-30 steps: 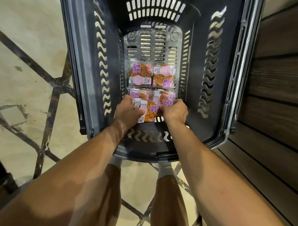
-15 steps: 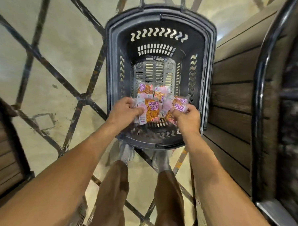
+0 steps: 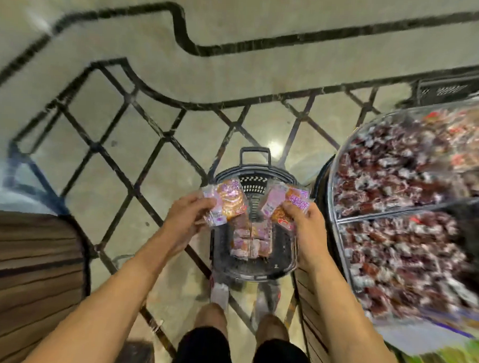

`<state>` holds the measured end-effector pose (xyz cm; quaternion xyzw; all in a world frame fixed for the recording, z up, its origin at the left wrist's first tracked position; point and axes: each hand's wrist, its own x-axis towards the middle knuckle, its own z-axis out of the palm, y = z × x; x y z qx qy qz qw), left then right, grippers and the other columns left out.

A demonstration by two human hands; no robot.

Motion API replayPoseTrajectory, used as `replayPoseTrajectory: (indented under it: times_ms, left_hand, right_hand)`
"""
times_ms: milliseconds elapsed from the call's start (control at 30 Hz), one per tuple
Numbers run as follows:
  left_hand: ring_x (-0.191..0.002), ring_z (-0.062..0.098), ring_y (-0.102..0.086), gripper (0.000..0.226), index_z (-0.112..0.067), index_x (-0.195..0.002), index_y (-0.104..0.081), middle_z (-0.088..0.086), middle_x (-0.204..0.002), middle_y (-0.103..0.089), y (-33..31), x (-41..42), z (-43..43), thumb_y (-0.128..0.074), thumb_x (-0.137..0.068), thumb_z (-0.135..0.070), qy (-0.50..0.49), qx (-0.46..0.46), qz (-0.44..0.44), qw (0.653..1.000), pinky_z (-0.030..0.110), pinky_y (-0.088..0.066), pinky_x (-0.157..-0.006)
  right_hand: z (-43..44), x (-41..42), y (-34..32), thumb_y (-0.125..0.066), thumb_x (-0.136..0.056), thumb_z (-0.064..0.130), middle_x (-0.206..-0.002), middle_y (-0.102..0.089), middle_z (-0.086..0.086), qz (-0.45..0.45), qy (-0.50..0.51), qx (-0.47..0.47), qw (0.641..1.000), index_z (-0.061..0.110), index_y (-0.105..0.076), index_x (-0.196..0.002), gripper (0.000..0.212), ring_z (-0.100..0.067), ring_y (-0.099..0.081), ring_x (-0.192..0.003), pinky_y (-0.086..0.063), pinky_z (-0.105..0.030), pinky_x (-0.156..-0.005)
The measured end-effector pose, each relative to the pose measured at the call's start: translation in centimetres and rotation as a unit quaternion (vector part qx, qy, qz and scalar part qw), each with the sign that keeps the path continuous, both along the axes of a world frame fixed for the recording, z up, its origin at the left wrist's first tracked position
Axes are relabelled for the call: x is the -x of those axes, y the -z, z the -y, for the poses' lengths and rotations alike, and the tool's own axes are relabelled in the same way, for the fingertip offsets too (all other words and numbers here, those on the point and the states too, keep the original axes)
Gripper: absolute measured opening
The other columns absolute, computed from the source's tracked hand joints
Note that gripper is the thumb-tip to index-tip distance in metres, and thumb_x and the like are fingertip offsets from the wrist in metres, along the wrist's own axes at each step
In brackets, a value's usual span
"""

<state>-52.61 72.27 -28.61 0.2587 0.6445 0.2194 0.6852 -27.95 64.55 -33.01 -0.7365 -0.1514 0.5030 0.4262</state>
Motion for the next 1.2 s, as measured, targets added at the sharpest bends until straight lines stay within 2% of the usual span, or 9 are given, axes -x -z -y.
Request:
replayPoseTrajectory:
  times_ms: [167, 367, 433, 533, 633, 767, 933, 1033, 1200]
  left_hand:
    - [-0.076, 0.021, -0.074, 0.007, -0.011, -0.103, -0.067, 0.009, -0.090, -0.077, -11.1, -2.1, -0.5, -0.063, -0.098, -0.008, 0.039, -0.076, 0.022, 0.996, 0.033, -0.061, -0.064]
    - [-0.084, 0.020, -0.076, 0.031, -0.004, -0.128, -0.063, 0.013, -0.108, -0.078, -19.6, -5.5, -1.6, -0.061, -0.100, -0.017, 0.099, -0.118, 0.134, 0.979, 0.030, -0.060, -0.061]
    - [-0.080, 0.018, -0.077, 0.028, -0.005, -0.127, -0.063, 0.014, -0.106, -0.078, -21.9, -6.8, -1.7, -0.058, -0.101, -0.016, 0.134, -0.121, 0.164, 0.970, 0.028, -0.059, -0.059]
    - [-0.092, 0.023, -0.075, 0.029, -0.007, -0.127, -0.064, 0.017, -0.117, -0.076, -24.2, -8.5, -1.3, -0.059, -0.101, -0.019, 0.192, -0.128, 0.188, 0.955, 0.033, -0.062, -0.075]
    - [-0.102, 0.029, -0.069, 0.039, -0.009, -0.135, -0.061, 0.021, -0.128, -0.071, -25.8, -10.4, -0.4, -0.061, -0.100, -0.024, 0.259, -0.121, 0.208, 0.936, 0.043, -0.053, -0.090]
    - [-0.085, 0.019, -0.073, 0.037, -0.007, -0.135, -0.058, 0.016, -0.123, -0.074, -27.5, -13.7, 3.0, -0.058, -0.102, -0.022, 0.347, -0.102, 0.243, 0.900, 0.028, -0.061, -0.067]
    - [-0.077, 0.019, -0.072, 0.036, -0.006, -0.136, -0.053, 0.018, -0.121, -0.073, -29.5, -17.2, 9.8, -0.055, -0.103, -0.019, 0.458, -0.092, 0.271, 0.842, 0.026, -0.059, -0.056]
    - [-0.085, 0.022, -0.069, 0.034, -0.007, -0.132, -0.058, 0.018, -0.121, -0.074, -30.4, -18.9, 14.5, -0.057, -0.101, -0.021, 0.509, -0.080, 0.269, 0.814, 0.028, -0.057, -0.064]
    - [-0.077, 0.016, -0.070, 0.027, -0.011, -0.125, -0.063, 0.008, -0.106, -0.078, -31.8, -21.1, 23.7, -0.052, -0.104, -0.023, 0.570, -0.071, 0.280, 0.770, 0.034, -0.049, -0.072]
  right_hand:
    - [0.2, -2.2, -11.9, -0.078, -0.089, 0.026, -0.100, -0.080, -0.012, -0.045, 0.001, -0.078, 0.996, 0.007, -0.073, -0.113, 0.031, -0.024, -0.076, -0.085, -0.056, -0.035, -0.078]
    - [1.8, -5.5, -21.4, -0.078, -0.090, 0.025, -0.099, -0.079, -0.015, -0.039, 0.061, -0.126, 0.989, 0.002, -0.072, -0.117, 0.036, -0.020, -0.072, -0.075, -0.052, -0.032, -0.066]
    - [3.4, -6.3, -23.8, -0.076, -0.092, 0.026, -0.093, -0.080, -0.012, -0.030, 0.093, -0.139, 0.985, 0.002, -0.073, -0.115, 0.033, -0.023, -0.070, -0.074, -0.051, -0.030, -0.062]
    - [6.8, -6.5, -26.9, -0.068, -0.099, 0.020, -0.091, -0.080, -0.008, -0.043, 0.155, -0.159, 0.974, 0.004, -0.073, -0.112, 0.021, -0.018, -0.071, -0.070, -0.053, -0.024, -0.057]
    - [11.1, -6.4, -29.0, -0.068, -0.100, 0.023, -0.106, -0.079, -0.015, -0.045, 0.217, -0.179, 0.959, 0.003, -0.070, -0.121, 0.029, -0.020, -0.071, -0.077, -0.053, -0.030, -0.064]
    - [18.2, -6.1, -30.9, -0.070, -0.099, 0.030, -0.109, -0.079, -0.013, -0.018, 0.306, -0.183, 0.934, 0.008, -0.071, -0.121, 0.030, -0.026, -0.069, -0.092, -0.053, -0.036, -0.075]
    - [28.2, -5.0, -32.9, -0.072, -0.097, 0.029, -0.110, -0.079, -0.014, 0.004, 0.397, -0.206, 0.894, 0.004, -0.072, -0.122, 0.035, -0.026, -0.074, -0.093, -0.059, -0.031, -0.069]
    - [34.2, -3.7, -33.5, -0.074, -0.096, 0.029, -0.107, -0.079, -0.015, 0.017, 0.441, -0.218, 0.870, 0.002, -0.072, -0.120, 0.036, -0.020, -0.074, -0.082, -0.058, -0.027, -0.061]
    - [43.9, -1.6, -33.5, -0.078, -0.090, 0.031, -0.110, -0.079, -0.015, 0.035, 0.504, -0.219, 0.835, 0.004, -0.073, -0.120, 0.041, -0.025, -0.072, -0.092, -0.061, -0.029, -0.063]
